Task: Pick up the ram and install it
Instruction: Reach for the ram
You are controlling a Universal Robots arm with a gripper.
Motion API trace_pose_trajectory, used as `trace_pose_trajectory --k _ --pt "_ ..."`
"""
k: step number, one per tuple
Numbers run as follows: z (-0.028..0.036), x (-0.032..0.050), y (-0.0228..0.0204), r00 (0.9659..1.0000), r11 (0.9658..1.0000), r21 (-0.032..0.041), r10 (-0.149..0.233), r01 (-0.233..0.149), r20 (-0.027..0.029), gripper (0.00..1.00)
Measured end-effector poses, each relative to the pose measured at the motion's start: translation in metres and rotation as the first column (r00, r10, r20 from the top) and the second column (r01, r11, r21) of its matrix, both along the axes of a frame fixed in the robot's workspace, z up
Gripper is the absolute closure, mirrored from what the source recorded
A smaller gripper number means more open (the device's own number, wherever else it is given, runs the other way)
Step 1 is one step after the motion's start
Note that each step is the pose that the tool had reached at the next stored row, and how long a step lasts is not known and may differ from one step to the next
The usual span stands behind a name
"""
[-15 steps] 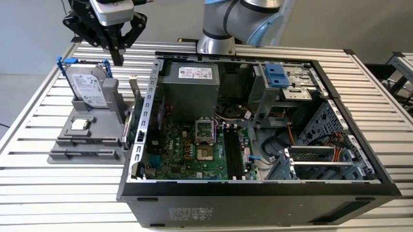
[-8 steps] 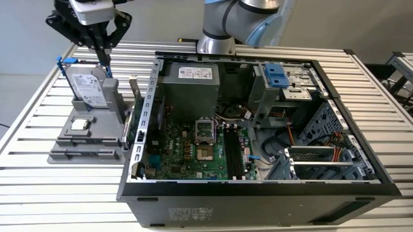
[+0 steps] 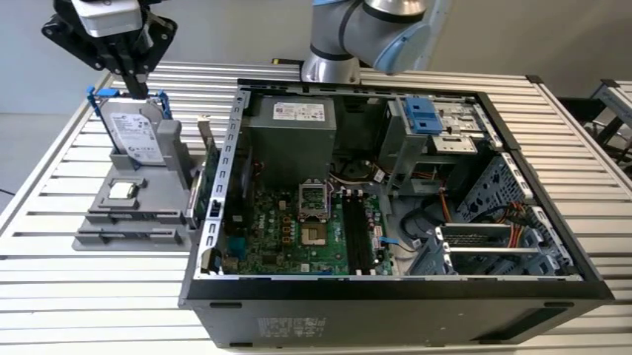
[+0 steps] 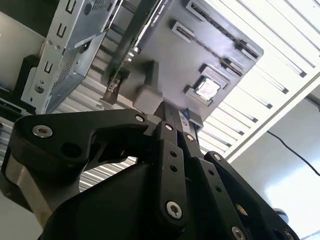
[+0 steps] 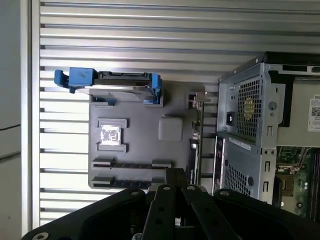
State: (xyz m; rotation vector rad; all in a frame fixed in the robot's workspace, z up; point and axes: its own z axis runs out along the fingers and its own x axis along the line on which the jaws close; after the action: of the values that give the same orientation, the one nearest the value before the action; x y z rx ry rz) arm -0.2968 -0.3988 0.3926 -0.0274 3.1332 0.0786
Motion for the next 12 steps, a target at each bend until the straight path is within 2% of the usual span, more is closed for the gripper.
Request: trace_pose_trajectory --k 12 --pt "0.0000 -0.0345 0.0000 1.0000 1.0000 0.0000 0.002 -0.002 0.0000 1.00"
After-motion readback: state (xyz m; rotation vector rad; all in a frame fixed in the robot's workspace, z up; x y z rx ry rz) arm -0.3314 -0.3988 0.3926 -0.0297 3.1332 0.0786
